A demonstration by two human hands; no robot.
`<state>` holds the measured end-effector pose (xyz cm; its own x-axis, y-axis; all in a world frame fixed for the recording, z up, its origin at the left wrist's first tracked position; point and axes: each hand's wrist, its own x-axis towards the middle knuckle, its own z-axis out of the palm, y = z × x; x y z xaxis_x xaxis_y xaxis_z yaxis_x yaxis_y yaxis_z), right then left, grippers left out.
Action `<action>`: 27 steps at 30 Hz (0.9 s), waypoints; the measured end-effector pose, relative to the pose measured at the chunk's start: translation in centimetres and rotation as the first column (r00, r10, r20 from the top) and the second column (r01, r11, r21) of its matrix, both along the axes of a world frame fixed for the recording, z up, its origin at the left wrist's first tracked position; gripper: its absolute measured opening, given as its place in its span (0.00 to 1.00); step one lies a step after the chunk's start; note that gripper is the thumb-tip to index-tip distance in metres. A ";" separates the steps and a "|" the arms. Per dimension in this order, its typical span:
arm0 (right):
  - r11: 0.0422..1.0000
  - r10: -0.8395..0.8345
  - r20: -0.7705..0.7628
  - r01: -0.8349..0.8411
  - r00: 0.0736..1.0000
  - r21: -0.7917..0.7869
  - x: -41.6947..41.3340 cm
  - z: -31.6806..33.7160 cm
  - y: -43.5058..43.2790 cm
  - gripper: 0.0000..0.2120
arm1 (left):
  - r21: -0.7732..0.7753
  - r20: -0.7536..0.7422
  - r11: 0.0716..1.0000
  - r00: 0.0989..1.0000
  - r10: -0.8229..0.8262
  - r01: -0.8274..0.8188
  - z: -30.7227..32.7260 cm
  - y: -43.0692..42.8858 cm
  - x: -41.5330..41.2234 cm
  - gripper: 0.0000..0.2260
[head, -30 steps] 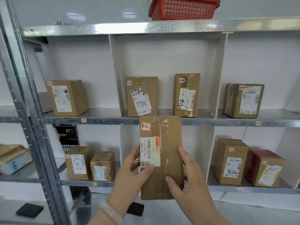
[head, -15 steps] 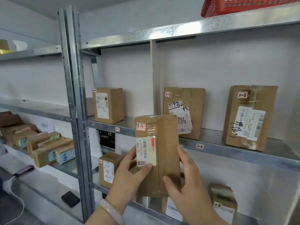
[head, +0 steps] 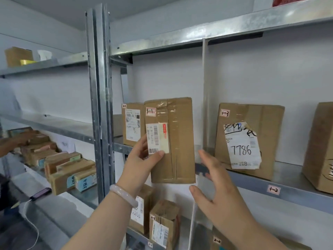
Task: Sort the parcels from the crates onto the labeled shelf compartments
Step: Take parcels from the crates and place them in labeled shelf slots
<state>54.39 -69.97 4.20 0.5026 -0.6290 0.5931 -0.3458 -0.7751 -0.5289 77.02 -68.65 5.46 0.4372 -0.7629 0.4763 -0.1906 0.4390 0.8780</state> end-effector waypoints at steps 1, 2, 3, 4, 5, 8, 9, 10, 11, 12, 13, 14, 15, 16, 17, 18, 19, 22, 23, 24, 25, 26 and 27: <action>1.000 -0.023 0.002 0.023 1.000 -0.006 0.5 0.1 -0.4 0.39 | -0.006 0.012 1.000 1.000 -0.019 0.019 0.6 -1.1 0.9 0.24; 0.999 -0.045 0.011 0.045 0.999 -0.016 1.0 0.2 -0.8 0.38 | -0.011 0.025 0.999 0.999 -0.037 0.037 1.0 -2.1 1.7 0.24; 0.998 -0.066 0.016 0.066 0.998 -0.021 1.5 0.2 -1.2 0.37 | -0.012 0.037 0.999 0.998 -0.052 0.053 1.4 -3.1 2.3 0.24; 0.996 -0.083 0.018 0.084 0.996 -0.025 2.0 0.1 -1.4 0.36 | -0.015 0.050 0.997 0.996 -0.068 0.069 1.8 -4.0 2.9 0.24; 0.994 -0.100 0.017 0.101 0.995 -0.031 2.5 0.1 -1.7 0.36 | -0.016 0.059 0.996 0.995 -0.086 0.088 2.1 -5.0 3.5 0.24; 0.988 -0.150 0.025 0.150 0.988 -0.024 3.8 0.0 -2.3 0.35 | -0.016 0.105 0.986 0.981 -0.165 0.167 2.8 -7.7 4.7 0.23; 0.985 -0.170 0.025 0.171 0.985 -0.012 4.1 -0.1 -2.5 0.35 | -0.007 0.122 0.981 0.974 -0.191 0.193 2.8 -8.6 4.9 0.24; 0.981 -0.194 0.019 0.194 0.981 -0.002 4.4 -0.2 -2.6 0.35 | 0.005 0.134 0.977 0.968 -0.213 0.214 2.8 -9.4 5.1 0.25; 0.976 -0.218 0.014 0.218 0.976 0.001 4.7 -0.2 -2.7 0.34 | 0.016 0.139 0.973 0.963 -0.232 0.232 2.7 -10.3 5.2 0.25; 0.971 -0.241 0.012 0.241 0.970 -0.004 4.9 -0.4 -2.8 0.34 | 0.023 0.136 0.968 0.959 -0.249 0.249 2.6 -11.0 5.3 0.26; 0.965 -0.263 0.009 0.263 0.965 -0.010 5.1 -0.5 -3.0 0.34 | 0.027 0.128 0.964 0.955 -0.268 0.266 2.5 -11.7 5.4 0.26; 0.959 -0.284 0.008 0.284 0.959 -0.015 5.3 -0.6 -3.1 0.33 | 0.027 0.117 0.958 0.951 -0.287 0.285 2.3 -12.4 5.6 0.25; 0.952 -0.305 0.006 0.305 0.952 -0.018 5.4 -0.7 -3.2 0.33 | 0.029 0.108 0.953 0.946 -0.304 0.303 2.3 -13.0 5.7 0.25; 0.947 -0.322 0.003 0.322 0.947 -0.016 5.5 -0.8 -3.3 0.33 | 0.034 0.105 0.947 0.941 -0.322 0.320 2.2 -13.4 5.9 0.25; 0.941 -0.338 -0.006 0.338 0.941 -0.010 5.7 -0.9 -3.5 0.32 | 0.041 0.107 0.942 0.936 -0.337 0.334 2.2 -13.7 6.0 0.26; 0.936 -0.352 -0.021 0.352 0.936 -0.004 5.8 -1.0 -3.6 0.32 | 0.043 0.113 0.939 0.932 -0.345 0.342 2.2 -14.0 6.1 0.27; 0.931 -0.366 -0.034 0.366 0.930 -0.003 6.0 -1.1 -3.7 0.32 | 0.042 0.125 0.938 0.930 -0.346 0.343 2.1 -14.2 6.3 0.27; 0.921 -0.390 -0.050 0.389 0.920 -0.018 6.7 -1.3 -4.1 0.31 | 0.034 0.162 0.938 0.924 -0.345 0.344 1.9 -14.7 6.6 0.27; 0.919 -0.395 -0.057 0.394 0.917 -0.023 7.0 -1.4 -4.3 0.31 | 0.037 0.176 0.938 0.922 -0.346 0.345 1.9 -14.8 6.7 0.26; 0.918 -0.397 -0.062 0.397 0.916 -0.026 7.3 -1.5 -4.4 0.31 | 0.038 0.184 0.938 0.920 -0.346 0.345 2.0 -14.9 6.7 0.25; 0.918 -0.397 -0.065 0.396 0.915 -0.029 7.6 -1.5 -4.4 0.31 | 0.037 0.187 0.937 0.919 -0.347 0.347 2.0 -14.9 6.8 0.25; 0.918 -0.396 -0.064 0.394 0.916 -0.033 7.9 -1.6 -4.5 0.31 | 0.034 0.189 0.937 0.918 -0.349 0.349 2.0 -15.0 6.9 0.25; 0.919 -0.395 -0.061 0.393 0.917 -0.039 8.1 -1.7 -4.5 0.31 | 0.032 0.194 0.936 0.916 -0.350 0.351 1.9 -15.0 6.9 0.26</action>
<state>62.49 -74.51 2.45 0.2561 -0.7692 0.5855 -0.6592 -0.5820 -0.4762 83.90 -83.65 7.39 0.0413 -0.8487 0.5272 -0.1895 0.5114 0.8382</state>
